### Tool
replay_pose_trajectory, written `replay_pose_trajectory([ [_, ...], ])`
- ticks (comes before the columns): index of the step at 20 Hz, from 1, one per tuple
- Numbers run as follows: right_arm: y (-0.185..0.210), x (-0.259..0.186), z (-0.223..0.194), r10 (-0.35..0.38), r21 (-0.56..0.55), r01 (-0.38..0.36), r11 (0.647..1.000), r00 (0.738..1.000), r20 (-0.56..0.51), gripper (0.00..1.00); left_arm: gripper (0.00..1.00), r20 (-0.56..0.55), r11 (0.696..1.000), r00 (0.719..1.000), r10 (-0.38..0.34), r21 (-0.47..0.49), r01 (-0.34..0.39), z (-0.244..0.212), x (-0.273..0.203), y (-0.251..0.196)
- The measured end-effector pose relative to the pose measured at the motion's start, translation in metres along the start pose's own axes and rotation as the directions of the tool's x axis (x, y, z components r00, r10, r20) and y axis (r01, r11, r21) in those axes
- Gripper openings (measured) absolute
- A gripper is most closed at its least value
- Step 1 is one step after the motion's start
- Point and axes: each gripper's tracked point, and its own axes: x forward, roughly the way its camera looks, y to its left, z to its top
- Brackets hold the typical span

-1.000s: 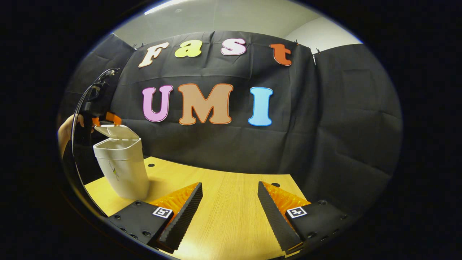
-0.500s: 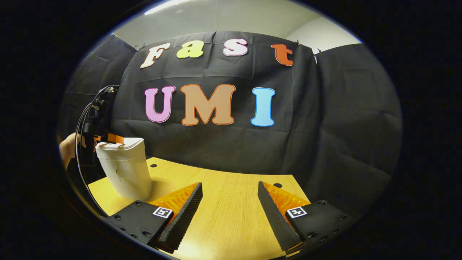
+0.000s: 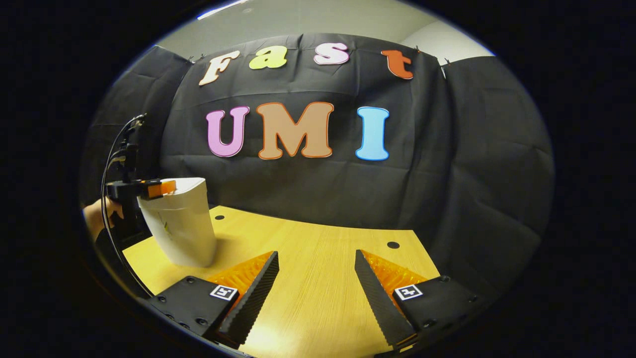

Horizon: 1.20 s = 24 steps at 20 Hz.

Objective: Press the lid of the desktop garbage bin to open it, pick up the crumpled paper on the desktop and throw it into the bin, then pick up the pop can on the desktop and drop it into the bin, and finally close the garbage bin lid.

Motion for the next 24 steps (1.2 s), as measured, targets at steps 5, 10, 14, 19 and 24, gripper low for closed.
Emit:
replay_pose_trajectory([
  [5, -0.016, 0.000, 0.041, -0.017, 0.024, 0.014, 1.000, 0.995, 0.102, 0.98, 0.94, -0.058, 1.000, 0.998, -0.022, 0.011, 0.023, 0.009, 0.005, -0.010],
  [10, -0.038, -0.006, 0.067, -0.064, 0.067, 0.053, 0.996, 0.984, 0.166, 0.98, 0.93, 0.058, 0.997, 0.995, -0.077, -0.024, 0.078, 0.051, -0.011, -0.045],
  [14, -0.046, -0.013, 0.077, -0.084, 0.070, 0.071, 0.995, 0.977, 0.197, 0.98, 0.94, 0.140, 0.978, 0.972, -0.188, -0.068, 0.199, 0.073, -0.043, -0.105],
  [19, -0.053, -0.022, 0.083, -0.136, 0.147, 0.103, 0.984, 0.964, 0.228, 0.98, 0.93, 0.190, 0.948, 0.938, -0.289, -0.079, 0.308, 0.073, -0.090, -0.184],
  [24, -0.051, -0.030, 0.083, -0.169, 0.146, 0.133, 0.980, 0.947, 0.273, 0.98, 0.93, 0.204, 0.927, 0.905, -0.373, 0.027, 0.375, 0.071, -0.108, -0.242],
])
